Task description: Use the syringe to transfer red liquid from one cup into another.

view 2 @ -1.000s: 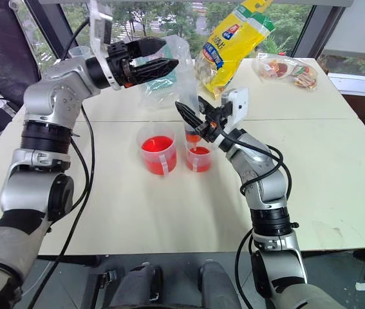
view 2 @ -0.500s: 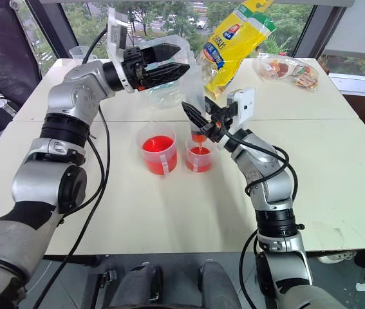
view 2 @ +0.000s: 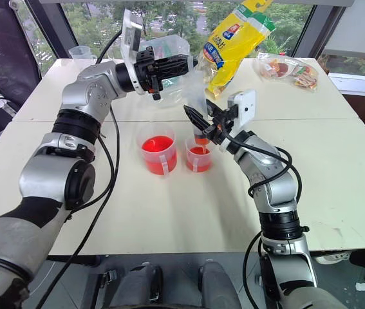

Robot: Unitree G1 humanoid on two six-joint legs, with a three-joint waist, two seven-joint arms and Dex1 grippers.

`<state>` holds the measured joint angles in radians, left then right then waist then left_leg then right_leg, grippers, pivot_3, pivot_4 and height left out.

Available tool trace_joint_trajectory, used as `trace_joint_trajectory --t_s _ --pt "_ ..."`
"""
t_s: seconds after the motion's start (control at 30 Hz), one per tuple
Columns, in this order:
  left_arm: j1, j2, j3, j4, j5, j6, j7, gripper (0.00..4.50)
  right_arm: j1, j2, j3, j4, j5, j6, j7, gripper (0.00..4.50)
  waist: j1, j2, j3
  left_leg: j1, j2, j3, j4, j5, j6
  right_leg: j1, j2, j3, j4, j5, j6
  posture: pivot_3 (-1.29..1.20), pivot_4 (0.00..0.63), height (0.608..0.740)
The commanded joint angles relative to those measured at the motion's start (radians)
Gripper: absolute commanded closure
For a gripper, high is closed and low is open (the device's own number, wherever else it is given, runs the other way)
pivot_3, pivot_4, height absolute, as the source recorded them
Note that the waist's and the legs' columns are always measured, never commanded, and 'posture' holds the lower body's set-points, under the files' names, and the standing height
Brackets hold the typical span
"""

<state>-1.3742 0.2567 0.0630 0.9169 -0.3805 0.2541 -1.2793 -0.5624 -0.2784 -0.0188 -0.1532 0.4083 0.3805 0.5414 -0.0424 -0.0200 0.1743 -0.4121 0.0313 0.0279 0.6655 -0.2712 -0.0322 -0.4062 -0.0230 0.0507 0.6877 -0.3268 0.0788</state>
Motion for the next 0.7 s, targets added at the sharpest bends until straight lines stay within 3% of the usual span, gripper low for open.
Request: trace_joint_trajectory --t_s 0.03,0.7 --pt "0.014 -0.025 -0.039 -0.051 0.022 0.018 -0.034 4.45 -0.050 -0.001 0.004 -0.078 0.020 -0.023 0.021 3.13 0.000 0.000 0.000 0.000 0.000 0.000 0.000 0.000 0.000 0.000 0.000 0.000 0.000 0.000 0.000 0.00 0.150 0.740" --pt "0.152 -0.054 -0.088 -0.266 0.031 0.120 -0.023 4.45 -0.128 -0.007 -0.035 -0.086 0.047 -0.001 0.011 3.13 0.001 0.000 0.000 0.000 0.000 0.000 0.000 0.000 0.000 0.000 -0.002 0.000 0.000 0.000 0.000 0.00 0.150 0.740"
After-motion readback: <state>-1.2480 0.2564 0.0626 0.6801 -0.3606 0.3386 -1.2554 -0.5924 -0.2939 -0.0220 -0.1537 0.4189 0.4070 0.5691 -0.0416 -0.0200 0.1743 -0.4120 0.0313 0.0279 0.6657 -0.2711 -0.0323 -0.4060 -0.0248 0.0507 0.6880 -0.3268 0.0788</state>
